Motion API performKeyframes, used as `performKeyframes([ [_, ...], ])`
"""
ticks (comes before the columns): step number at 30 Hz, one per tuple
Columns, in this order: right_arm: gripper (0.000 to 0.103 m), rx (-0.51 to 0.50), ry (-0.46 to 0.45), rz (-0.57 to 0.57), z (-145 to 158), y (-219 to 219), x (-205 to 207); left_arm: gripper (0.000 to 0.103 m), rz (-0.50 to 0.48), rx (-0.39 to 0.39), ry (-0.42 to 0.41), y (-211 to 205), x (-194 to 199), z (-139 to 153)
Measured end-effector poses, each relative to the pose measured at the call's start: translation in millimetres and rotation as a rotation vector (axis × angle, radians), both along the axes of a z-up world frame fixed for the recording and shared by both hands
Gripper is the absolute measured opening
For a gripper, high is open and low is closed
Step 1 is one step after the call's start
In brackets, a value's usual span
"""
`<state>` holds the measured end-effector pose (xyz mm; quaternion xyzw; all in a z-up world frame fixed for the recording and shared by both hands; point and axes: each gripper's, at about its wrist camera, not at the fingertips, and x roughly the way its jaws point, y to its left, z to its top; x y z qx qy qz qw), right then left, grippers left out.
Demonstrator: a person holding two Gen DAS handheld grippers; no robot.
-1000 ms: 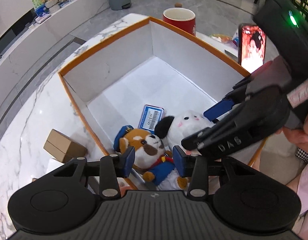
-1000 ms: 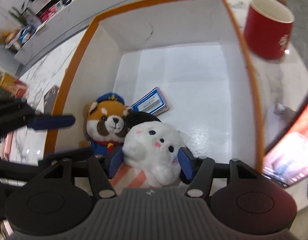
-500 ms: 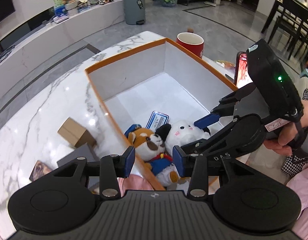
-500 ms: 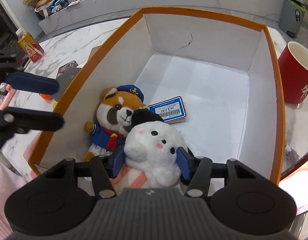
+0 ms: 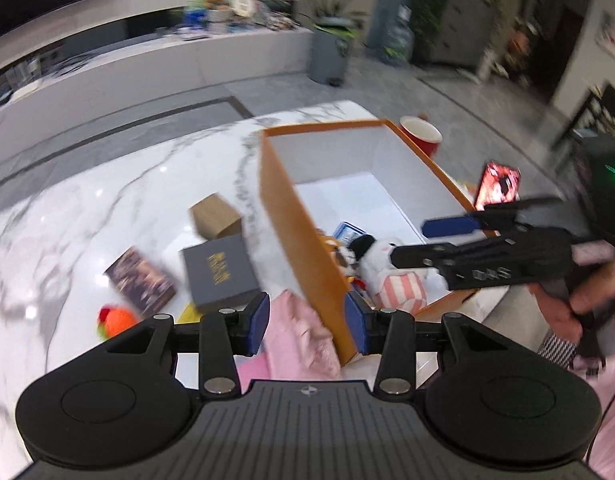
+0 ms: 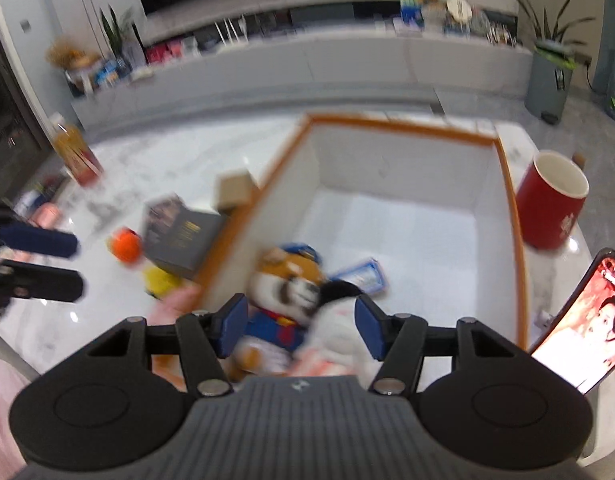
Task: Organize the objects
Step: 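Move both tools back toward the pink backpack and pink wallet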
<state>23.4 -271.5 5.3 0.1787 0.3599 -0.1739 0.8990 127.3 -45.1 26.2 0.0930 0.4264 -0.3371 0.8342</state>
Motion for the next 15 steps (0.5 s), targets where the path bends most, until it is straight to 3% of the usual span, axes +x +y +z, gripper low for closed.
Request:
performKeyframes([
  [4, 0.061, 0.039, -0.082, 0.009, 18, 36, -5, 0.049, 0.107, -0.078, 0.018, 36, -11, -4],
  [8, 0.054, 0.084, -0.127, 0.022, 22, 77, -2, 0.049, 0.191, -0.125, 0.035, 64, -21, -16],
  [15, 0.054, 0.091, -0.123, -0.024, -4, 127, 14, 0.05, 0.318, -0.186, 0.116, 92, -22, -66],
])
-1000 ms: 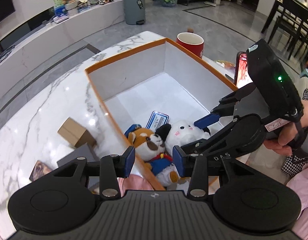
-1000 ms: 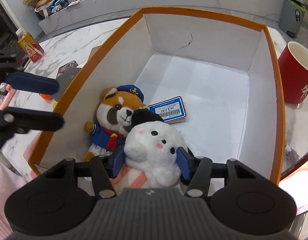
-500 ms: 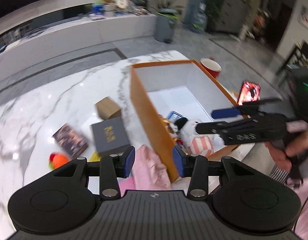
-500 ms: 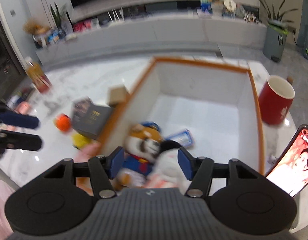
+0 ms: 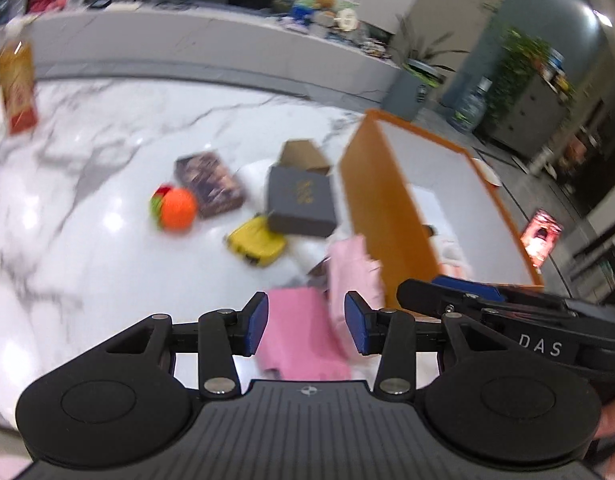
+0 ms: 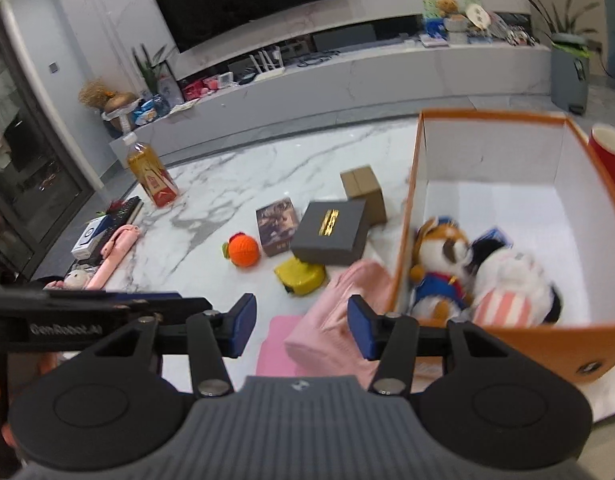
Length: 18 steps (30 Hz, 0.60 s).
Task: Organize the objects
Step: 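Move both tools back toward the pink backpack and pink wallet, then grasp the pink wallet with the left tool while the right tool grasps the pink backpack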
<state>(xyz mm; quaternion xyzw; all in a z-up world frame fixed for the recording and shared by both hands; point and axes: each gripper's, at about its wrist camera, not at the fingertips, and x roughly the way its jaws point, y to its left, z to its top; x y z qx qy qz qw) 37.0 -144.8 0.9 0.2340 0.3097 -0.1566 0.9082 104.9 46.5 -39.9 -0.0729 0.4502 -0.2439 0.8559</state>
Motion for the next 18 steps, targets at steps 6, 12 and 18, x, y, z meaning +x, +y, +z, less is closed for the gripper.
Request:
performKeyframes([
  [6, 0.054, 0.043, 0.053, -0.072, -29, 2, 19, 0.05, 0.081, -0.059, 0.122, 13, 15, -54],
  [12, 0.054, 0.064, 0.107, -0.141, -45, -8, 34, 0.051, 0.09, -0.093, 0.187, 10, 17, -83],
  [18, 0.053, 0.083, 0.129, -0.15, -56, -11, 44, 0.051, 0.071, -0.065, 0.21, -3, 16, -90],
])
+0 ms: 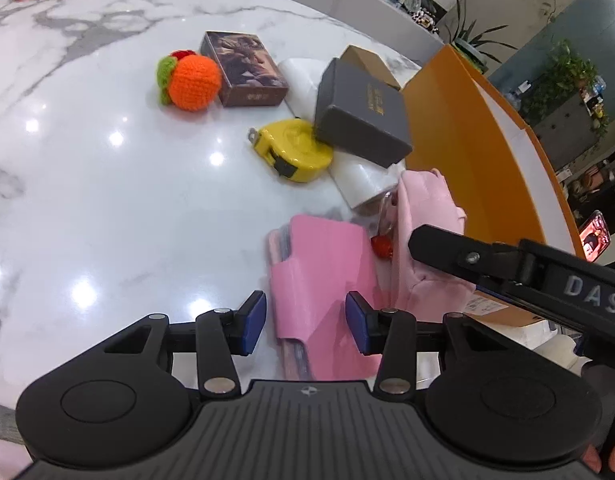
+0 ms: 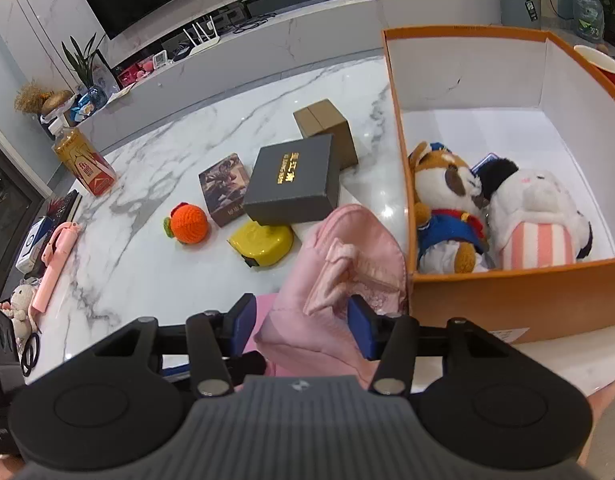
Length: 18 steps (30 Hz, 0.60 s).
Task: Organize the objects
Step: 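Grasp the pink wallet with the left tool while the right tool grasps the pink backpack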
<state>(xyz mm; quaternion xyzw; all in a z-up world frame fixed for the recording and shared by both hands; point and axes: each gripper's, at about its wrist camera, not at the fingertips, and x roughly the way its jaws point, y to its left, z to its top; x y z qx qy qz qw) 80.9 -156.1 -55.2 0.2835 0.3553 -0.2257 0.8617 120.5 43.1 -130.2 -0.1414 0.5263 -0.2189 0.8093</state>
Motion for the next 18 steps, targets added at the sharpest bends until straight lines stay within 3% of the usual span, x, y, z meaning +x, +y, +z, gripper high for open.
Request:
performKeyframes([
  [4, 0.046, 0.01, -0.01, 0.012, -4, -2, -4, 0.048, -0.009, 0.042, -0.018, -8, -2, 2],
  [8, 0.044, 0.066, -0.036, 0.02, -6, -7, -13, 0.035, 0.008, 0.047, -0.039, -10, -5, 8],
  [12, 0.043, 0.149, -0.071, 0.017, -8, -10, -25, 0.022, -0.001, 0.046, -0.091, -12, -15, 29],
  [18, 0.042, 0.325, -0.155, 0.016, -14, -13, -52, 0.014, -0.03, 0.057, -0.146, -18, -40, 56],
])
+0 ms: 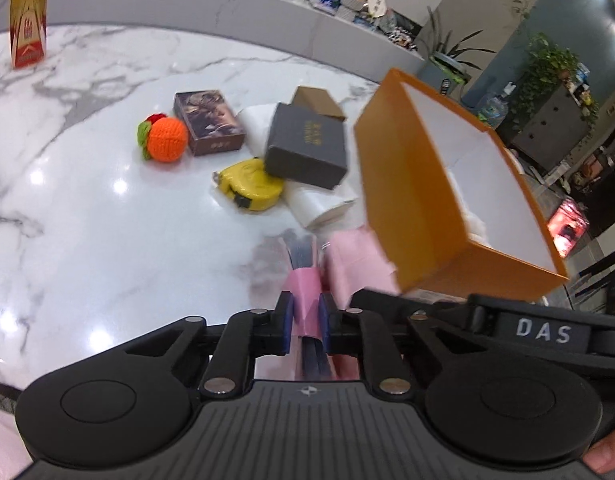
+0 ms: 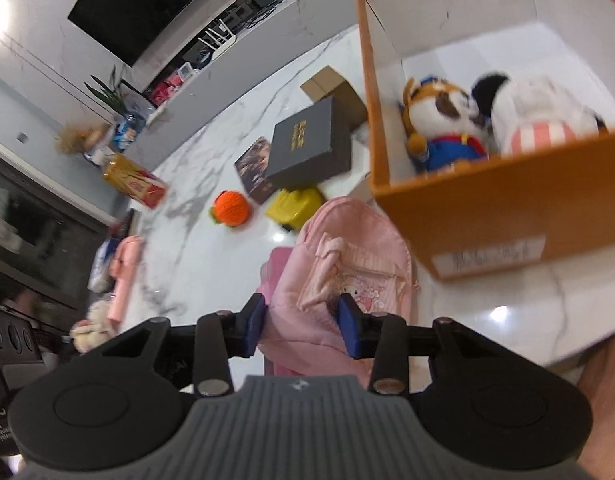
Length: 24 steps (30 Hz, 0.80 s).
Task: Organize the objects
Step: 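Grasp the pink wallet with the left tool while the right tool grasps the pink backpack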
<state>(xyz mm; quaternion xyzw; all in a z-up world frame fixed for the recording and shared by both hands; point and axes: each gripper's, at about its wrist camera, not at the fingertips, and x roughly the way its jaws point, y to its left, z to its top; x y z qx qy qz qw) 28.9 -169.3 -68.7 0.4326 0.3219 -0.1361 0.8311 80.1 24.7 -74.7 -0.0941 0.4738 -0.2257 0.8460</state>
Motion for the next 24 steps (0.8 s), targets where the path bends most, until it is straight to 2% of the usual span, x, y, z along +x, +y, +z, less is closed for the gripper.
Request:
performKeyframes([
  [4, 0.041, 0.106, -0.042, 0.006, -6, 3, -22, 0.013, -0.045, 0.044, -0.035, -11, -20, 6],
  [11, 0.042, 0.14, -0.035, -0.02, -12, -1, -53, 0.014, -0.077, 0.072, -0.056, -23, -32, 7],
  [20, 0.048, 0.081, 0.034, -0.037, -17, -6, -76, 0.014, -0.086, 0.067, -0.06, -28, -40, 7],
  [22, 0.048, 0.052, 0.048, -0.033, -16, -6, -73, 0.016, -0.089, 0.069, -0.053, -29, -40, 7],
  [24, 0.048, 0.004, 0.065, -0.023, -12, -4, -72, 0.023, -0.1, 0.048, -0.017, -30, -39, 4],
])
